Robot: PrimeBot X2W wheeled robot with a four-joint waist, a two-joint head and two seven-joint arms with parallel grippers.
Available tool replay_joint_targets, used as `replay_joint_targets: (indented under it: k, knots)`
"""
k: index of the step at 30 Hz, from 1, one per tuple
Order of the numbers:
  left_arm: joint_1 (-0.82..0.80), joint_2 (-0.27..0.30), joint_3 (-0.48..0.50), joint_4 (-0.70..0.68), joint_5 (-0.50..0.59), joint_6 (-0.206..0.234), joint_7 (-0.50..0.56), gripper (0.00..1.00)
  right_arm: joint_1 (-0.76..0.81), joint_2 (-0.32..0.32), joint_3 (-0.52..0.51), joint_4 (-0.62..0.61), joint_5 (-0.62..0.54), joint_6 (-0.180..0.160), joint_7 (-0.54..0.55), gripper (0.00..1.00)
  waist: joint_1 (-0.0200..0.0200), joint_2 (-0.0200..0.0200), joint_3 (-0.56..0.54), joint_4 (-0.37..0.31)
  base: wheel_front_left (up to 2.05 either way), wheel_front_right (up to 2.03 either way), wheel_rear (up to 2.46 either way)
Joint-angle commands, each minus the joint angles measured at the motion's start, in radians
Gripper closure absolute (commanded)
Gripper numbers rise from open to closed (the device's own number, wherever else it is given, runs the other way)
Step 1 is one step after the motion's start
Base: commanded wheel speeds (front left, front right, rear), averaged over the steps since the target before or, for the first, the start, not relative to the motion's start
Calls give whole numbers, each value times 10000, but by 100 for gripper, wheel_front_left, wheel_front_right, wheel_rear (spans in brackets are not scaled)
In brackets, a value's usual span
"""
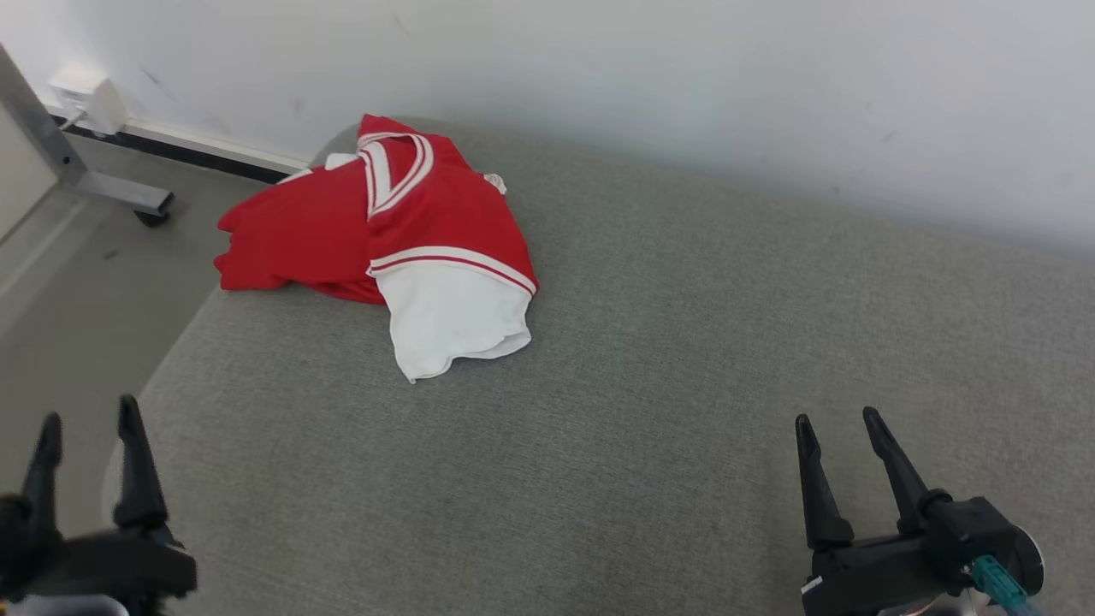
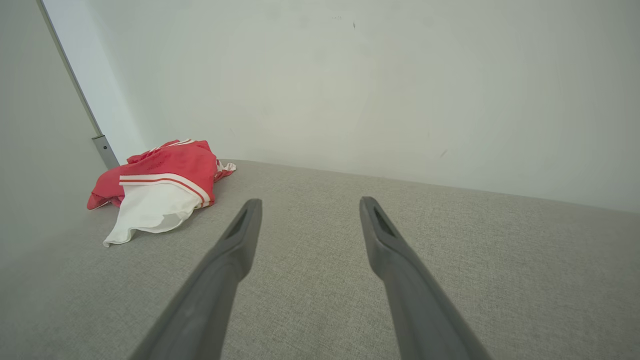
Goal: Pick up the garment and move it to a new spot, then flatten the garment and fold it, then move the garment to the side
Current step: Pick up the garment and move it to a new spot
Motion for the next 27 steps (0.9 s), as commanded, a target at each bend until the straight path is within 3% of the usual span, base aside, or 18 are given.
replay_joint_targets:
  k: [1,18,27]
  knots:
    - [-500,192,130,-30,-142,-91,10,0,-177,-30,-44,-102,-115,-21,34,0,0,0,858,-818,0,0,0]
    - [-4470,2020,783,749,-1012,-475,511,0,-1071,-23,-688,-1063,-685,-21,73,0,0,0,3365,-3170,0,0,0]
    - [-5719,2736,701,1995,-1153,-615,912,0,-1198,-23,-841,-1410,-835,-21,57,0,0,0,3963,-3775,0,0,0]
